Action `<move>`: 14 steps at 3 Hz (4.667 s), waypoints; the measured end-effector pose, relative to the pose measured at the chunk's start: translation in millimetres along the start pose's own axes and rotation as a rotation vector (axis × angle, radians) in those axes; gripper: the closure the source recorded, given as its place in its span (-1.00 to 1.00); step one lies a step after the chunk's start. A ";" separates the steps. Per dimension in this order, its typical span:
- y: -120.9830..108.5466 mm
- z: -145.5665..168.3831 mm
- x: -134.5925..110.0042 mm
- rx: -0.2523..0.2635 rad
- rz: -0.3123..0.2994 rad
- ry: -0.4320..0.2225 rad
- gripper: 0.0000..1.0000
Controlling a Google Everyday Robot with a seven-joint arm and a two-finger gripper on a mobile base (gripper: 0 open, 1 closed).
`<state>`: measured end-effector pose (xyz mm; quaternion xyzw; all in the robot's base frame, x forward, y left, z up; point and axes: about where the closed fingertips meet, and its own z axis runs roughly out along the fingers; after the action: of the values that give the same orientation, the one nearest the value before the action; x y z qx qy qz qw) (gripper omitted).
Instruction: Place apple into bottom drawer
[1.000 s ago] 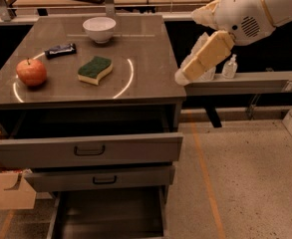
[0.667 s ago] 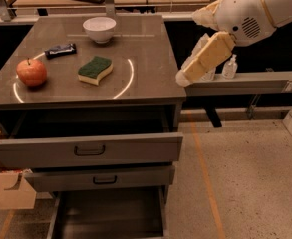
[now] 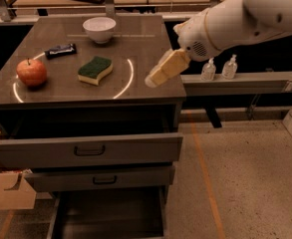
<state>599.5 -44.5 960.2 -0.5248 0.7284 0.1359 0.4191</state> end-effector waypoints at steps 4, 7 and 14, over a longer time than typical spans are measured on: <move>-25.6 187.8 -133.3 -0.232 -0.109 -0.420 -1.00; 19.3 227.2 -176.1 -0.298 -0.090 -0.460 -1.00; 115.7 342.0 -202.2 -0.539 -0.118 -0.407 0.25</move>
Offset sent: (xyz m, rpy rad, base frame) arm 0.1424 0.1464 -0.0096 0.3417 -0.1136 0.2129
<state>677.7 352.9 875.3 -0.6199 0.5363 0.4007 0.4092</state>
